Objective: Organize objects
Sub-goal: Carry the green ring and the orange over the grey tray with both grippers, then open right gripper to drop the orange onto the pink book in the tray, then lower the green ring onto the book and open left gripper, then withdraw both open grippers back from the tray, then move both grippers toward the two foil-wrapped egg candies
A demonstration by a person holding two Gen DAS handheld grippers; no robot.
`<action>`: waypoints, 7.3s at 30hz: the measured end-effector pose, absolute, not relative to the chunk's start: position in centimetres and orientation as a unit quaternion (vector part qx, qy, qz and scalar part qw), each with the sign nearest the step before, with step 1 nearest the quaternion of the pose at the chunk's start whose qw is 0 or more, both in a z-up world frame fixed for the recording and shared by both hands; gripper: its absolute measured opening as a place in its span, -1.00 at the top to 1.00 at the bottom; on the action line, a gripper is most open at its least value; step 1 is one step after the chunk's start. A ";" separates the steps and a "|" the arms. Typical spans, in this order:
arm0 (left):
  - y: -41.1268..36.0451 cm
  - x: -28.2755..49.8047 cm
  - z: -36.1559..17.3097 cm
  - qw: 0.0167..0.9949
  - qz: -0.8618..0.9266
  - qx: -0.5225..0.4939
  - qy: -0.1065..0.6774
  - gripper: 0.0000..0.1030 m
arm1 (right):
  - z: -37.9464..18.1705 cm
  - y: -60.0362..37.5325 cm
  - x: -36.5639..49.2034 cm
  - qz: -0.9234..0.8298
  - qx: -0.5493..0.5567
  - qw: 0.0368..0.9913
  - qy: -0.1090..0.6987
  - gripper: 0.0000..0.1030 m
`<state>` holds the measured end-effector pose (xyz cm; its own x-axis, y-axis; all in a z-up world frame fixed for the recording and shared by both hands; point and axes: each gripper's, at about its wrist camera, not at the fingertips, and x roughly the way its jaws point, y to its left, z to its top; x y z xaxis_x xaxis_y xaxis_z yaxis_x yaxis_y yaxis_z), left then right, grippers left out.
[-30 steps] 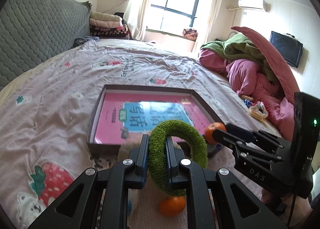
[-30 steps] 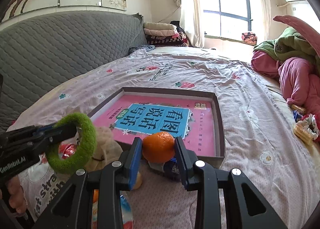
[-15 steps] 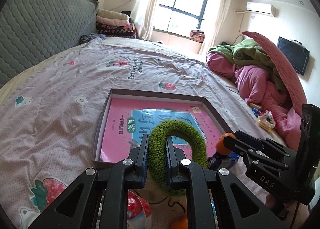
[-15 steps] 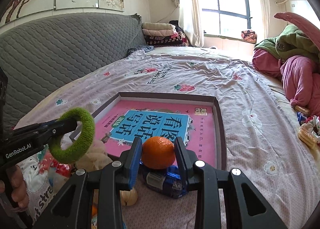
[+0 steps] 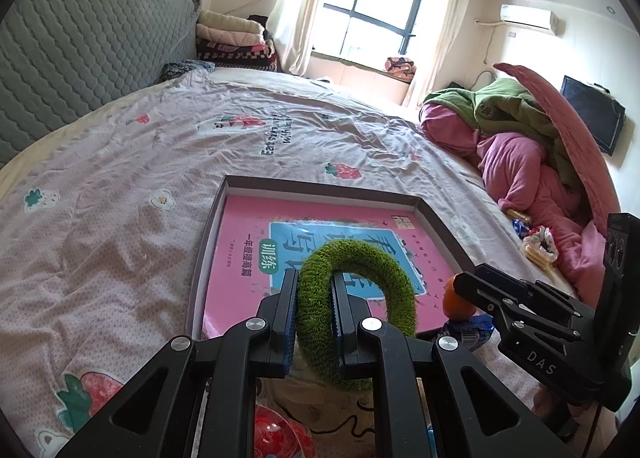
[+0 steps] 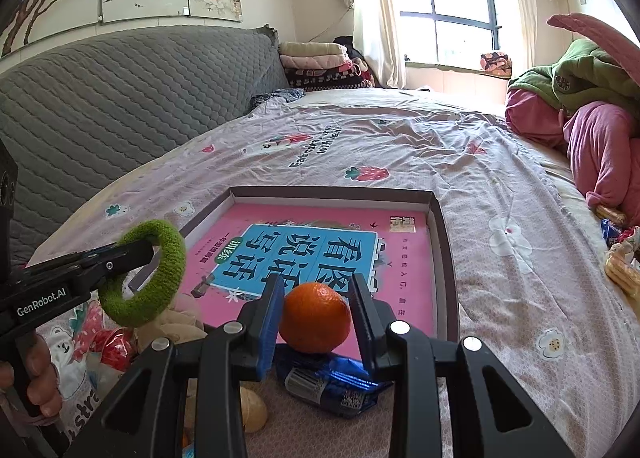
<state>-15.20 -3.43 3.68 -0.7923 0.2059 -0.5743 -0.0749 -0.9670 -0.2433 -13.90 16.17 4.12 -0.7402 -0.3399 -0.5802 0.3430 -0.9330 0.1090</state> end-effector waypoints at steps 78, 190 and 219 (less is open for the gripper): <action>-5.8 -24.2 -2.0 0.038 0.879 -0.456 -0.135 0.56 | 0.1 16.6 -18.7 -0.912 0.383 0.146 0.002 0.58; -5.3 -8.6 4.8 0.007 0.918 -0.386 -0.093 -0.33 | 7.5 17.7 -8.9 -0.929 0.302 0.211 -0.038 -0.24; -5.2 -5.3 4.2 0.009 0.919 -0.387 -0.077 -0.33 | 6.0 17.3 -4.0 -0.930 0.300 0.212 -0.013 -0.26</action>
